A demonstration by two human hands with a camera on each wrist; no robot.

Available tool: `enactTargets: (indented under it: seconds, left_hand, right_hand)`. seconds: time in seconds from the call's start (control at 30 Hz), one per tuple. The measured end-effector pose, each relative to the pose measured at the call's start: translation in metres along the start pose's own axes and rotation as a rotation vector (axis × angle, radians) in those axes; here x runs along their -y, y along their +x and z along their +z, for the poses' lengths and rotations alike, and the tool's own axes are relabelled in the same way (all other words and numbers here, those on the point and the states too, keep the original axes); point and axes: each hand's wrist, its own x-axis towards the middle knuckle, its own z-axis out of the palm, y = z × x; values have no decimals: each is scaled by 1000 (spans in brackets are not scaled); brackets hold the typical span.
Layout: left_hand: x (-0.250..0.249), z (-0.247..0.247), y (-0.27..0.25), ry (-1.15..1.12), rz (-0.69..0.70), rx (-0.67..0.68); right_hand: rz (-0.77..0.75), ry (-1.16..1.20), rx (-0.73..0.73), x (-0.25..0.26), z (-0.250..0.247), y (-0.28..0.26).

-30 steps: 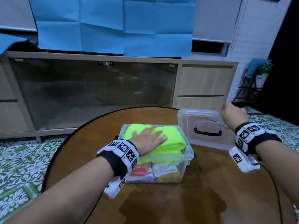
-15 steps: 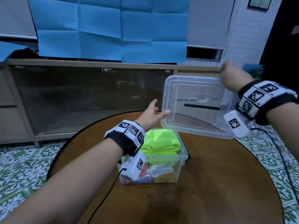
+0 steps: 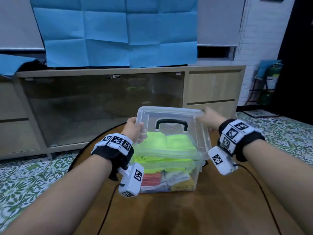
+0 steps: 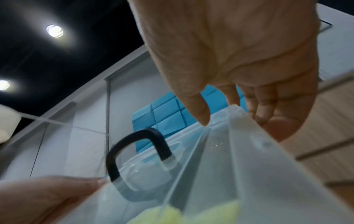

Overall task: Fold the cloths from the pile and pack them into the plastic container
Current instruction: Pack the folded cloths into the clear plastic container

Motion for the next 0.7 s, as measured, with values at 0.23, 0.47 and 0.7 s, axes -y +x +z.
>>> enactTargets:
  seconds: [0.23, 0.47, 0.7]
  left_hand:
    - [9, -5, -5, 424, -156, -37]
    - [32, -14, 1, 792, -145, -51]
    - [42, -7, -6, 875, -180, -87]
  right_hand:
    - [115, -88, 131, -22, 40, -11]
    - [96, -149, 92, -28, 50, -13]
    - [96, -412, 101, -21, 66, -32]
